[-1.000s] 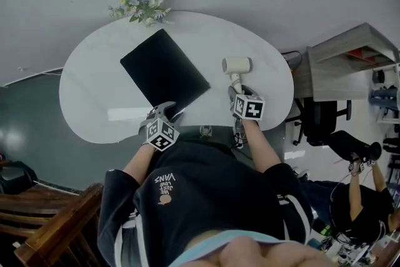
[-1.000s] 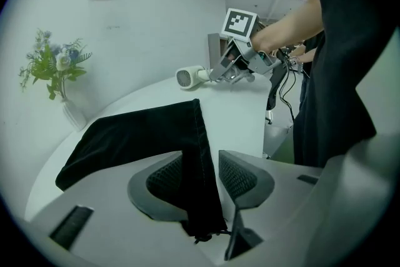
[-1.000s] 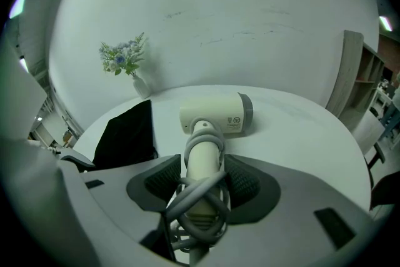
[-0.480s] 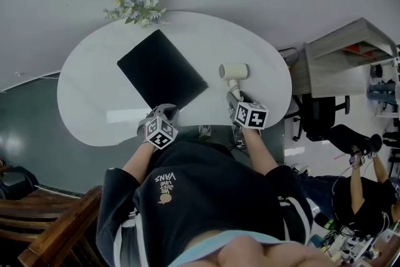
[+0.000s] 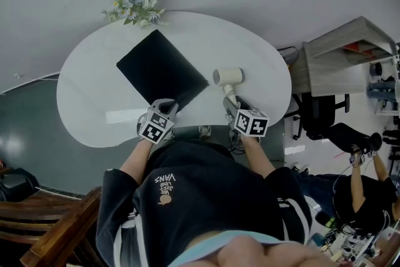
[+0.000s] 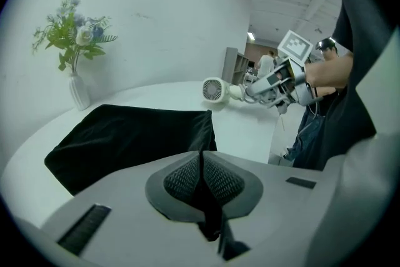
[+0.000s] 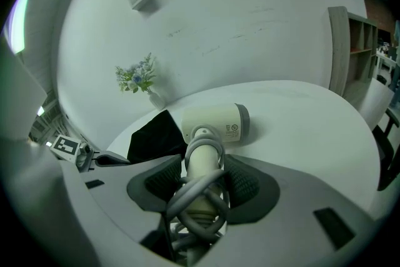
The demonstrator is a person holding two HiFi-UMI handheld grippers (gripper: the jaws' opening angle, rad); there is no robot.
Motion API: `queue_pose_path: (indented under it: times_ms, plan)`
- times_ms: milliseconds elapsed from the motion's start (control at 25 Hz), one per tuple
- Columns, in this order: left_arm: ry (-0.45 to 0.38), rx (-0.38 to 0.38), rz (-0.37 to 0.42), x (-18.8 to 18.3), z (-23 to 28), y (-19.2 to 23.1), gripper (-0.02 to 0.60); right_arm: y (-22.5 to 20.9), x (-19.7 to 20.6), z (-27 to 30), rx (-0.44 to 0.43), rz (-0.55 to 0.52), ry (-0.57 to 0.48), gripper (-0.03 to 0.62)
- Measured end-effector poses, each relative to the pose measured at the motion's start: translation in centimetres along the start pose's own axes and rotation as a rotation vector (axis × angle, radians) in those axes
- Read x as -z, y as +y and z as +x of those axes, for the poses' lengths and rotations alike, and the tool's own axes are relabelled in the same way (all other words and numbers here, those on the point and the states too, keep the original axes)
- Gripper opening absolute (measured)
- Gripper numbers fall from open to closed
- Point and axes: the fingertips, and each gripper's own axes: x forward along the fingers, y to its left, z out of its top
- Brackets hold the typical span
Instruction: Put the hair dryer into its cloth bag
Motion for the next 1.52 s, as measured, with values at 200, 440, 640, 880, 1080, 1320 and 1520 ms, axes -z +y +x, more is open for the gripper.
queue_pose_path:
  times_ms: [200,440,640,880,1080,1320,1520]
  plan:
    - [-0.044,-0.002,-0.070,-2.0,0.1,1.1,0.034,1.7,0.3,-1.0,-0.044,-0.023,-0.006,0.224]
    - [-0.098,-0.007,-0.080,-4.6,0.3,1.5,0.034,3.4,1.5,-1.9,-0.084,-0.077,0.016,0.224]
    - [-0.141,-0.014,-0.085,-6.0,0.1,1.6,0.034,4.6,2.8,-2.2,-0.118,-0.118,0.046,0.224]
    - [-0.177,-0.022,-0.086,-6.8,-0.7,1.6,0.034,6.7,3.9,-1.8,-0.173,-0.200,0.096,0.224]
    - [-0.225,-0.031,-0.092,-7.6,-1.9,1.5,0.034,9.0,4.6,-1.0,-0.223,-0.291,0.133,0.224]
    - [-0.265,-0.036,-0.075,-8.2,-3.5,1.3,0.034,11.7,4.8,0.7,-0.279,-0.367,0.159,0.224]
    - [-0.281,-0.036,-0.060,-7.9,-4.5,1.0,0.034,13.4,4.2,2.5,-0.309,-0.415,0.167,0.224]
